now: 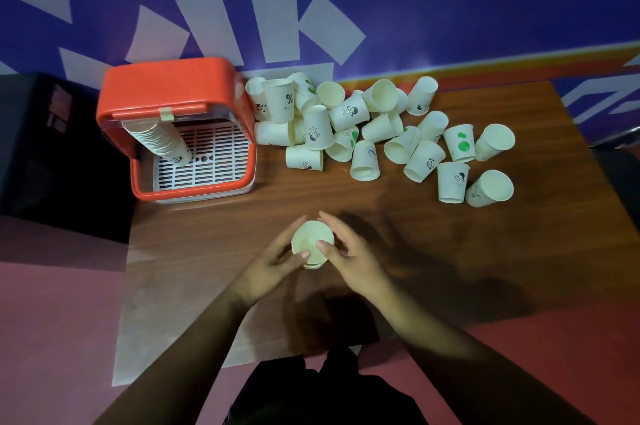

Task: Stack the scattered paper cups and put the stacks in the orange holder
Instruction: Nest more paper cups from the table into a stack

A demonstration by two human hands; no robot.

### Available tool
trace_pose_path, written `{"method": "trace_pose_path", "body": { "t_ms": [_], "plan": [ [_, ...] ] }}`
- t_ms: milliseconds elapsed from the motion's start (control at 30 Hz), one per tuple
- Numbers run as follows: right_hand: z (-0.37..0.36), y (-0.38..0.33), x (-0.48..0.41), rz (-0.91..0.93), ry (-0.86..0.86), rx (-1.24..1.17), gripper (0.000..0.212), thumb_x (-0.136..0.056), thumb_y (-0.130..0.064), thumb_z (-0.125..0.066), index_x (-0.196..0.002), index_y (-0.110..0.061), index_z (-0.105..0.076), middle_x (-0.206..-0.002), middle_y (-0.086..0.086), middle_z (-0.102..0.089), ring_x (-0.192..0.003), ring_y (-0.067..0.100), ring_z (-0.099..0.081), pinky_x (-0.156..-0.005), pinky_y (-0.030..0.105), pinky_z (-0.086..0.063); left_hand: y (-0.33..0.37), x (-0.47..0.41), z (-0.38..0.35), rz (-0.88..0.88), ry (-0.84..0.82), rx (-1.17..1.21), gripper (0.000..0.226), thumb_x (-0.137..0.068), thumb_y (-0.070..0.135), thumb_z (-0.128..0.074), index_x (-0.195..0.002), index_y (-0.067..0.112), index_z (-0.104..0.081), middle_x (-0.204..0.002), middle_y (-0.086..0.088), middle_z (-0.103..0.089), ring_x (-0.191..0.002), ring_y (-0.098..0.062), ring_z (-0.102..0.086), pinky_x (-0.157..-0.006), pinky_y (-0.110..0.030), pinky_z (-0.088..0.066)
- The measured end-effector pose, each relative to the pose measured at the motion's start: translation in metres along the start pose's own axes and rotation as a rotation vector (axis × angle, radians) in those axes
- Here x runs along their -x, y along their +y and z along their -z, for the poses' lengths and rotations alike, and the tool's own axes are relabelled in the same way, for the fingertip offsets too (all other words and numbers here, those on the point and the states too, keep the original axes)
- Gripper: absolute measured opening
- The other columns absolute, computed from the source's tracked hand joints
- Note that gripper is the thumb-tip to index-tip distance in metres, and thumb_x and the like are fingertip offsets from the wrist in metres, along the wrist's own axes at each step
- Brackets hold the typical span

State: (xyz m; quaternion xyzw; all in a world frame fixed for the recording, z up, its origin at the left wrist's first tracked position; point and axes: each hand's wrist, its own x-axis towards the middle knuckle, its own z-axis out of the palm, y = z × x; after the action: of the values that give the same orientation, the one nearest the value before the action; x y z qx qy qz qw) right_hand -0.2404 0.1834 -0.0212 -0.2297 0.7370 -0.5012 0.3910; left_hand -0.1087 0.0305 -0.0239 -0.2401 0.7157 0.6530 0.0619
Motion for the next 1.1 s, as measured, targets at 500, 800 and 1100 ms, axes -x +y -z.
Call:
{"method": "trace_pose_path", "body": {
  "t_ms": [500, 800, 1100],
  "plan": [
    [0.055, -0.010, -0.070, -0.147, 0.286, 0.199, 0.038, -0.098, -0.027, -0.057, -0.132, -0.011, -0.056, -0.130, 0.002, -0.060, -0.115, 0.011, -0.055, -0.086, 0.013, -0.040, 0.007, -0.071, 0.034, -0.005, 0.220, -0.233, 0.030, -0.100, 0.030, -0.060, -0.128, 0.021, -0.058, -0.130, 0.000, -0.060, -0.111, -0.016, -0.063, -0.089, -0.025, -0.048],
    [0.078, 0.006, -0.166, -0.316, 0.514, 0.443, 0.065, -0.086, -0.042, -0.066, -0.133, -0.003, -0.044, -0.130, 0.016, -0.046, -0.117, 0.030, -0.050, -0.081, 0.031, -0.040, 0.033, -0.200, 0.061, -0.024, 0.277, -0.765, 0.061, -0.088, 0.019, -0.069, -0.143, 0.008, -0.046, -0.144, -0.012, -0.048, -0.133, -0.029, -0.045, -0.110, -0.039, -0.037],
    [0.076, 0.029, -0.189, -0.463, 0.536, 0.344, 0.057, -0.084, -0.033, -0.066, -0.130, -0.007, -0.043, -0.127, 0.014, -0.054, -0.108, 0.032, -0.060, -0.082, 0.039, -0.056, 0.002, -0.227, 0.051, -0.077, 0.140, -1.087, 0.077, -0.080, 0.040, -0.078, -0.145, 0.014, -0.045, -0.131, -0.014, -0.050, -0.118, -0.034, -0.049, -0.100, -0.044, -0.041]
  ]
}}
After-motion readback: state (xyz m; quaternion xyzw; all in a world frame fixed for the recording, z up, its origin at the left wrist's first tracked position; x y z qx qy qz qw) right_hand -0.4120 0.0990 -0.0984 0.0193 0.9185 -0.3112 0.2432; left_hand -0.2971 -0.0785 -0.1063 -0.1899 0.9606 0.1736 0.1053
